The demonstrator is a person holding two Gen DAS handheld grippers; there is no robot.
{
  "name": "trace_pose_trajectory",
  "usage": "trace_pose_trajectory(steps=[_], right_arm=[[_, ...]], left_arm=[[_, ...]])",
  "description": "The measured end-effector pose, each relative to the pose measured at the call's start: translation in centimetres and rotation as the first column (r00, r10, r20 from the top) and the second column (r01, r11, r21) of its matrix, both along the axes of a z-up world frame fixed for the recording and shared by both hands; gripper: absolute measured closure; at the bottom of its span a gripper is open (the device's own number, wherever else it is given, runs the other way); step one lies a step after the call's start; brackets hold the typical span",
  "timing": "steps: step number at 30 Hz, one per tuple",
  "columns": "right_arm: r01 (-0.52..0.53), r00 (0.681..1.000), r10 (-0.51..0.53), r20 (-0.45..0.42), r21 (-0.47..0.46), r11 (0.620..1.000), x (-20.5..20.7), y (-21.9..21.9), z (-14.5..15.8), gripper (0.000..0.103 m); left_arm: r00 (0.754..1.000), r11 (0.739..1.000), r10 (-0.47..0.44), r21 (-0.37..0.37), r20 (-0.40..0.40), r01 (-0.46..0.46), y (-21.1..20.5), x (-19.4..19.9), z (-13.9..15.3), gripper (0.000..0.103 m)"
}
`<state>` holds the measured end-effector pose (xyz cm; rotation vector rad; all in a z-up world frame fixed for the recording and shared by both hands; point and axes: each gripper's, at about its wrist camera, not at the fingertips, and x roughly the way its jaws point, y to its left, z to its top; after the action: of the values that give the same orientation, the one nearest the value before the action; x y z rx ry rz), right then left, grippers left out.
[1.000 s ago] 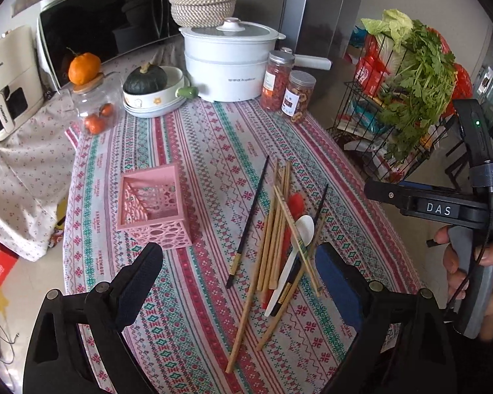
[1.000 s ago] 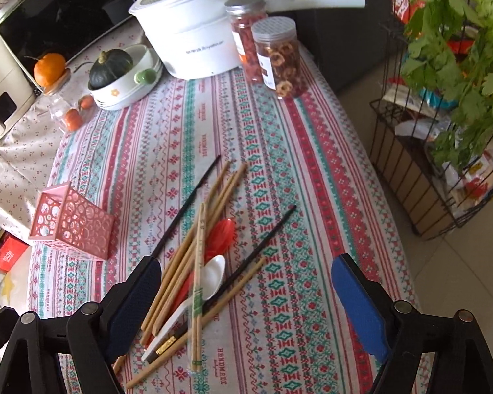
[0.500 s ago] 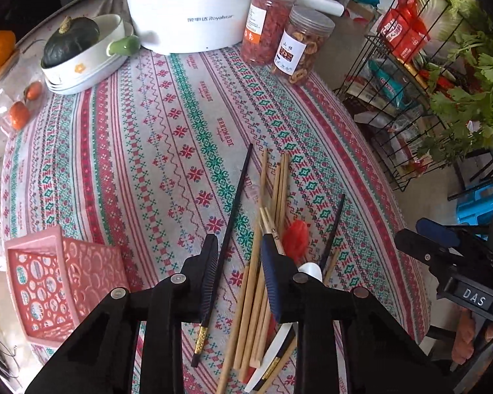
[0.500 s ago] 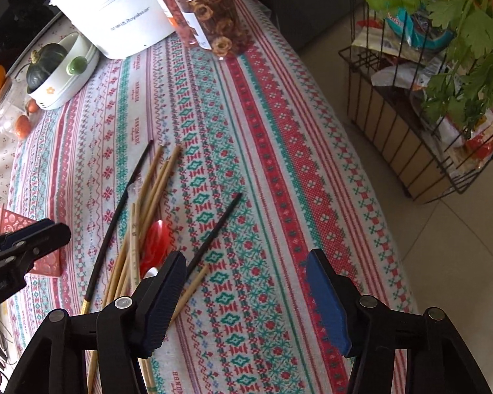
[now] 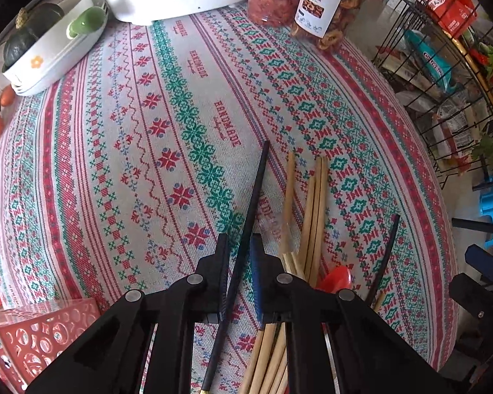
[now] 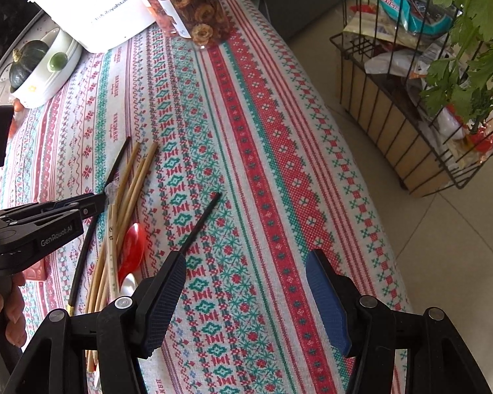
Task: Organize utensils
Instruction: 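Grasp the black brush with the left tool while the right tool grasps the thin black stick, then lift both black sticks and carry them over the pink basket with both tools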
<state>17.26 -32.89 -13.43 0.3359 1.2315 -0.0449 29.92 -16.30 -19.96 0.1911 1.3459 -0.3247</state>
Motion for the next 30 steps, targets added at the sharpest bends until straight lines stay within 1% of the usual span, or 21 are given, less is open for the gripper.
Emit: trace_pose_trajectory(steps=[1, 3, 6, 8, 10, 12, 15, 19, 20, 23, 24, 25, 26, 27, 30], right_arm=[[-0.002, 1.000, 0.002, -0.003, 0.000, 1.000, 0.1, 0.1, -0.1, 0.038], [-0.005, 1.000, 0.005, -0.010, 0.003, 1.000, 0.3, 0.3, -0.4, 0.038], [0.001, 1.000, -0.001, -0.026, 0.020, 1.000, 0.9, 0.4, -1.1, 0.038], [0.007, 0.999, -0.005, -0.041, 0.042, 0.999, 1.3, 0.7, -1.7, 0.040], [0.007, 0.999, -0.003, -0.055, 0.061, 0.998, 1.8, 1.3, -2.2, 0.045], [0.001, 0.998, 0.003, -0.063, 0.070, 0.998, 2.2, 2.1, -2.7, 0.048], [-0.001, 0.997, 0.006, -0.078, 0.069, 0.998, 2.8, 3.0, -3.4, 0.053], [0.005, 0.996, -0.001, -0.094, 0.047, 0.999, 3.5, 4.1, -4.3, 0.060], [0.007, 0.996, -0.004, -0.088, 0.029, 1.000, 3.6, 4.4, -4.3, 0.060], [0.018, 0.995, -0.022, -0.094, -0.044, 0.999, 4.1, 5.4, -4.4, 0.067], [0.019, 0.995, -0.026, -0.095, -0.068, 0.997, 4.2, 5.8, -4.5, 0.072], [0.024, 0.995, -0.032, -0.093, -0.086, 0.996, 4.3, 6.2, -4.5, 0.080], [0.030, 0.995, -0.039, -0.089, -0.099, 0.995, 4.3, 6.2, -4.5, 0.083], [0.038, 0.995, -0.047, -0.084, -0.107, 0.994, 4.4, 6.4, -4.6, 0.089], [0.057, 0.996, -0.063, -0.064, -0.095, 0.994, 4.8, 6.5, -4.7, 0.091]], left_arm=[[1.000, 1.000, 0.004, -0.002, 0.001, -0.004, 0.0, 0.1, -0.1, 0.094], [1.000, 1.000, 0.001, 0.001, 0.009, -0.001, 0.3, 0.0, -0.1, 0.096], [0.999, 1.000, -0.008, 0.007, 0.053, 0.007, 1.0, -0.9, 0.8, 0.098], [0.997, 1.000, -0.008, -0.013, 0.078, 0.010, 2.1, -1.9, 2.0, 0.098], [0.995, 0.999, -0.008, -0.035, 0.102, 0.012, 3.0, -3.0, 3.5, 0.098], [0.991, 0.998, -0.013, -0.052, 0.135, 0.020, 4.0, -4.3, 5.2, 0.098], [0.983, 0.997, -0.018, -0.076, 0.185, 0.033, 5.1, -6.8, 8.2, 0.098], [0.970, 0.993, -0.028, -0.104, 0.243, 0.054, 7.4, -9.8, 11.2, 0.098], [0.967, 0.992, -0.030, -0.109, 0.254, 0.059, 7.7, -10.6, 11.8, 0.098], [0.959, 0.989, -0.026, -0.131, 0.282, 0.066, 9.7, -12.8, 13.0, 0.098], [0.956, 0.988, -0.019, -0.141, 0.291, 0.063, 10.4, -13.6, 13.4, 0.098], [0.954, 0.987, -0.015, -0.149, 0.299, 0.062, 11.0, -14.3, 13.7, 0.098], [0.951, 0.986, -0.009, -0.157, 0.308, 0.060, 11.6, -14.9, 14.0, 0.098], [0.949, 0.985, -0.002, -0.165, 0.316, 0.057, 12.2, -15.4, 14.1, 0.098], [0.941, 0.977, 0.031, -0.207, 0.337, 0.042, 14.0, -16.9, 14.4, 0.098]])
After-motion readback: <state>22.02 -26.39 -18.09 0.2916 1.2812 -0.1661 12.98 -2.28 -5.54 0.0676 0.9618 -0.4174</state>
